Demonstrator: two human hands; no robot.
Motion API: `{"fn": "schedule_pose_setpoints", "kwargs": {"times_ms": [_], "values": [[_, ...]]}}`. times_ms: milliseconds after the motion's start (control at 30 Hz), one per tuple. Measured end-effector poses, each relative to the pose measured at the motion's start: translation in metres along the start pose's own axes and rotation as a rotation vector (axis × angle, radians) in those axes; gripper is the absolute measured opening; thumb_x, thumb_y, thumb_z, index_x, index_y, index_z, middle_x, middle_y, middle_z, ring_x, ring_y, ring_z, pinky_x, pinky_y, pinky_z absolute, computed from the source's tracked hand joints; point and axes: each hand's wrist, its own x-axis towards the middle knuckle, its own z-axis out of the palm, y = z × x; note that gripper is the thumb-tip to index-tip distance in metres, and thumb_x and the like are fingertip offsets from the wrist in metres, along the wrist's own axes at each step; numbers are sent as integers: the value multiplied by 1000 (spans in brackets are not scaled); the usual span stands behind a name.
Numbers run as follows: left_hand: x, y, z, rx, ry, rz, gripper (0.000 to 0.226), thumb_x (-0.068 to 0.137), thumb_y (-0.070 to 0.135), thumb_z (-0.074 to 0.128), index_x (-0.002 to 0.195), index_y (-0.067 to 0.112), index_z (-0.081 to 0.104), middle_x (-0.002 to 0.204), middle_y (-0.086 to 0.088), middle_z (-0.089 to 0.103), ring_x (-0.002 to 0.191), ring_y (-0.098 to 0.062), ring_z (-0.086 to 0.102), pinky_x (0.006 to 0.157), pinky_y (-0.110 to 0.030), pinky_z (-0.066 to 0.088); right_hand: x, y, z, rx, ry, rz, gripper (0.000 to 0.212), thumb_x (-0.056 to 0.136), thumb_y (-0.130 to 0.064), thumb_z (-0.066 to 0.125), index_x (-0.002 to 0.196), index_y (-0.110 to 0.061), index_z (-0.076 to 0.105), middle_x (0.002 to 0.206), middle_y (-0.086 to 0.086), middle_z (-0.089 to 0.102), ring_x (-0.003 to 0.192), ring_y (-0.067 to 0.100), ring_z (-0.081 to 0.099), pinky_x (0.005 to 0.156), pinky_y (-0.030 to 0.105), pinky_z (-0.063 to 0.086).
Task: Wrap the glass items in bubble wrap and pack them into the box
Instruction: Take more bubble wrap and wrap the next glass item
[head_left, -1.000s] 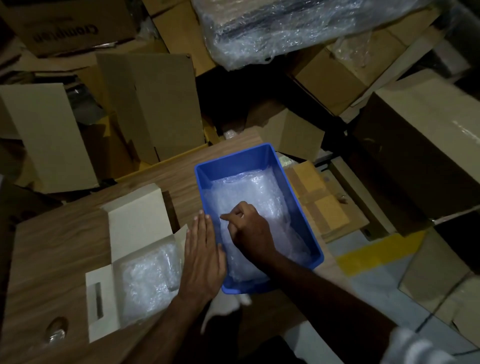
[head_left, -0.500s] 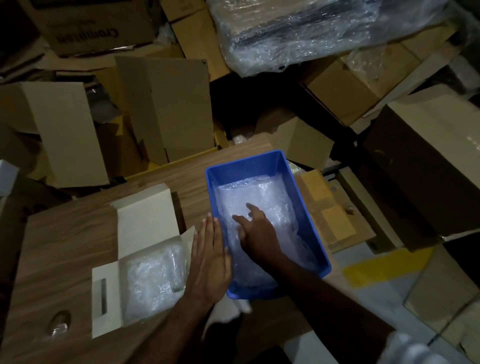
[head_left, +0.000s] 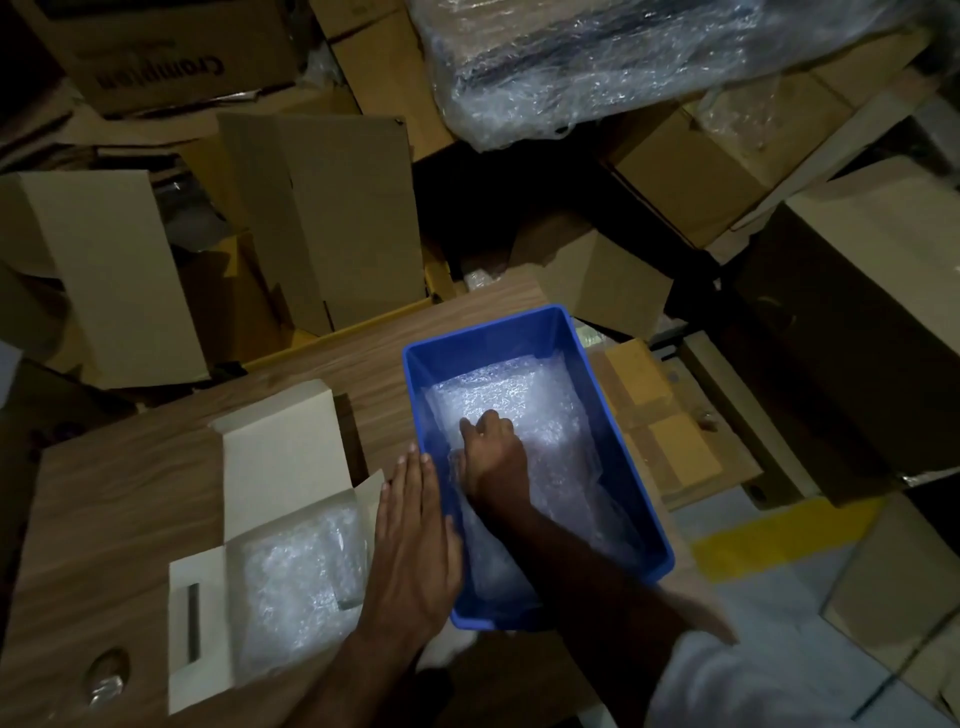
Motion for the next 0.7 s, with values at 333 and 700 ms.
{"fn": "schedule_pose_setpoints", "kwargs": {"times_ms": [333, 700], "values": [[3, 4, -3, 25, 28, 23, 66, 99, 27, 32, 159, 5, 15, 166, -17, 18, 155, -20, 6, 124, -36, 5, 3, 8, 1, 111, -92, 95, 23, 73, 9, 64, 88, -7, 67, 80, 11, 60, 71, 31, 60, 55, 32, 44], [2, 3, -2, -18, -2, 3, 66, 100, 29, 28, 159, 5, 13, 168, -13, 11, 157, -25, 6, 126, -38, 1, -30, 39, -34, -180, -150, 45, 72, 88, -51, 57, 146, -11, 48, 119, 17, 57, 100, 33, 56, 80, 42, 51]]}}
